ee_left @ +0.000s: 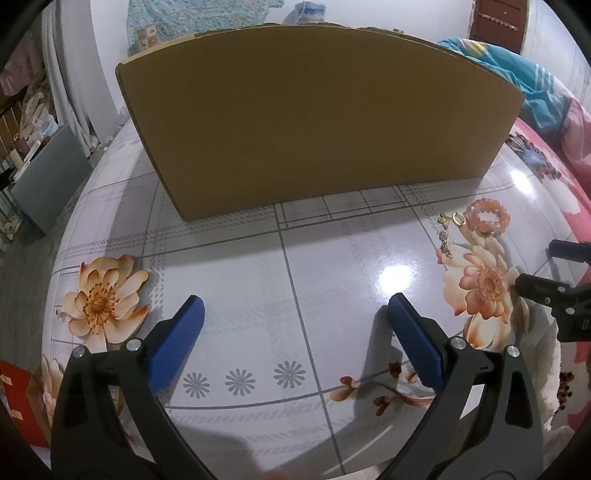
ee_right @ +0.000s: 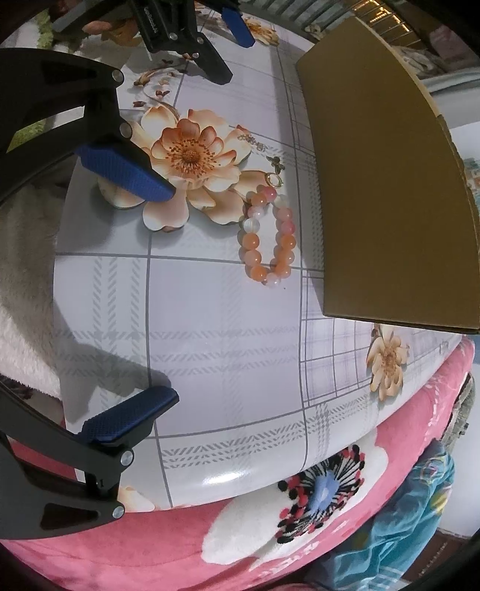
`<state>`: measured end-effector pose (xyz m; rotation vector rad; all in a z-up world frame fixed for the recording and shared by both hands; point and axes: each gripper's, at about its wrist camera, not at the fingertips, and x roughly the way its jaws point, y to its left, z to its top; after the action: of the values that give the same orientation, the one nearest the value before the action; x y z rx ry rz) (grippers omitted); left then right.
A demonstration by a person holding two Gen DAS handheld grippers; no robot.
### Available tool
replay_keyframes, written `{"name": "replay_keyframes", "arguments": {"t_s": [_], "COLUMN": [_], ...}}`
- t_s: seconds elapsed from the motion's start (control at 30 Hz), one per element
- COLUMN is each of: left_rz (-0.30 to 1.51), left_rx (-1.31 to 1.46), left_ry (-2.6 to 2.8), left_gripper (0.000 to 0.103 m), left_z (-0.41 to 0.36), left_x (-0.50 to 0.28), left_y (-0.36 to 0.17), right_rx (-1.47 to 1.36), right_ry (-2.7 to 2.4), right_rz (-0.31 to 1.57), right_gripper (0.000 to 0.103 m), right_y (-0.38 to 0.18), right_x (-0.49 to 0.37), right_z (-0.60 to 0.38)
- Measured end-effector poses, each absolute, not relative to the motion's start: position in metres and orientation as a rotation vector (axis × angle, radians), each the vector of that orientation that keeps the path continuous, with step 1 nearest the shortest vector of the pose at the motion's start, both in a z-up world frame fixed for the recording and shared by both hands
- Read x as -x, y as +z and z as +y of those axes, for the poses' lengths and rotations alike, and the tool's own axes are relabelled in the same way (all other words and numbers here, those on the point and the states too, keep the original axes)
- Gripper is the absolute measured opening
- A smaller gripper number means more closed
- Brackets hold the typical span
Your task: Organize jewelry
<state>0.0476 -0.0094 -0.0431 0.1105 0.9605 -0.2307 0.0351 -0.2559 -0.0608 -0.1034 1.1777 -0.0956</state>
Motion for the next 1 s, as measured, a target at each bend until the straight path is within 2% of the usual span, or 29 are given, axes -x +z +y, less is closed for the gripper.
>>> {"name": "replay_keyframes", "arguments": {"t_s": [0.23,0.63,0.87,1.0], "left_rz": [0.983,0.996,0.937,0.863], "left_rx": [-0.111,-0.179,-0.069,-0.164], "left_ry": [-0.221,-0.344,-0.462,-0.556], "left_gripper": [0.096,0.096,0.096,0.075], "left_z": [-0.017,-0.018,-0.022,-0.048], "left_x": [-0.049,-0.059,-0.064,-0.058], "left_y": [-0.043,-0.041,-0.027,-0.009], "right_rx": [0.097,0.158,0.171,0.100], "right_ry": [-0.086,-0.012,0.119,0.190], "right_rz": [1.186,1.072,0.984,0.951], "right_gripper": [0.097,0.097,0.094,0.085], "right_y": [-0.060,-0.060,-0.044,-0.040], "right_x": [-0.036,-0.019,-0.020,-0.025], "right_z": [-0.255,-0.252,-0.238,-0.240]}}
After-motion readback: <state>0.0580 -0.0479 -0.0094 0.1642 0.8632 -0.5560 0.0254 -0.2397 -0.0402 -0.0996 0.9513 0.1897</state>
